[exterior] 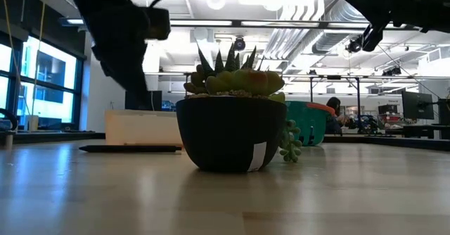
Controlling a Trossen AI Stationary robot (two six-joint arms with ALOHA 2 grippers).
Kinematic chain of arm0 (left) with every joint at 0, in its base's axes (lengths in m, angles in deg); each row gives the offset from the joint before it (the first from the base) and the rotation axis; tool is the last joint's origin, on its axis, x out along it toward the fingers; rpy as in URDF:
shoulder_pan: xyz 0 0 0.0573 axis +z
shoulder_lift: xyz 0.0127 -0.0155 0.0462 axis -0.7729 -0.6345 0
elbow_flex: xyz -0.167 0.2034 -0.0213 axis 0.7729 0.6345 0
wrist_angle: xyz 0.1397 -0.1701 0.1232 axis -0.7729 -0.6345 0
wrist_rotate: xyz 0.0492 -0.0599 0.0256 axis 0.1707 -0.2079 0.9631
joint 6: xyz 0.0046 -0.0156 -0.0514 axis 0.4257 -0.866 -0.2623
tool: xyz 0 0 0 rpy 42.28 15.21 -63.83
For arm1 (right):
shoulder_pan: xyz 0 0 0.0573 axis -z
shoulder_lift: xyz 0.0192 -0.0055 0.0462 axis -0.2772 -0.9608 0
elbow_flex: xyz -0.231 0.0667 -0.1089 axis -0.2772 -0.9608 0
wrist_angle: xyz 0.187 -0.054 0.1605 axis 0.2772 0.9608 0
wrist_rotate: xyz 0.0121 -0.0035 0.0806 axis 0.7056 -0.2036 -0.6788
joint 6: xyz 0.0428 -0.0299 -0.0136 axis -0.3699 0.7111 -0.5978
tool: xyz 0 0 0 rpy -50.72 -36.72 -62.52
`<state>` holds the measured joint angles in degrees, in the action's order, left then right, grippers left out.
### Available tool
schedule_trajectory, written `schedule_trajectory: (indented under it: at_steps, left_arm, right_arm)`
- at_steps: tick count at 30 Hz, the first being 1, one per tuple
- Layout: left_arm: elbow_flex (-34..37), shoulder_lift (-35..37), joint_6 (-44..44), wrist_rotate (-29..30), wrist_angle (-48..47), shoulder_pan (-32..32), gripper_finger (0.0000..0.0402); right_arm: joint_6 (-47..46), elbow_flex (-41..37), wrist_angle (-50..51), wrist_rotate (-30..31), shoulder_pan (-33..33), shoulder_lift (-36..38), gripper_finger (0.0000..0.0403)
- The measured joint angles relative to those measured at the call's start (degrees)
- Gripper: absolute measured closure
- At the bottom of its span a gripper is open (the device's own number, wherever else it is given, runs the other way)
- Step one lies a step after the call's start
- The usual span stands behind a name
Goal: Sort pens & pencils
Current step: Put the black pen into the green basket
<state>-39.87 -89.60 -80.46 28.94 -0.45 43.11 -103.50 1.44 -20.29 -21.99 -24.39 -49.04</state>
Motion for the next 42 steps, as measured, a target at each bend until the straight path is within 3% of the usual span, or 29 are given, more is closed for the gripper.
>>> schedule_trajectory:
  at_steps: [25, 36, 42]
  left_arm:
    - [-0.02, -6.14, -3.1, -1.63, 0.76, 0.04, 0.0325]
    - [-0.02, -7.58, -4.76, 1.5, -0.11, 0.21, 0.0325]
    - [-0.02, -7.58, -5.05, -0.54, 0.01, 2.42, 0.0325]
  right_arm:
    - [-1.42, 0.02, 4.3, -2.98, 0.0, -0.01, 0.037]
    - [-1.59, 0.02, 4.3, -3.12, 0.0, 0.0, 0.037]
    - [-1.59, 0.04, 4.28, -3.13, 0.0, 0.0, 0.037]
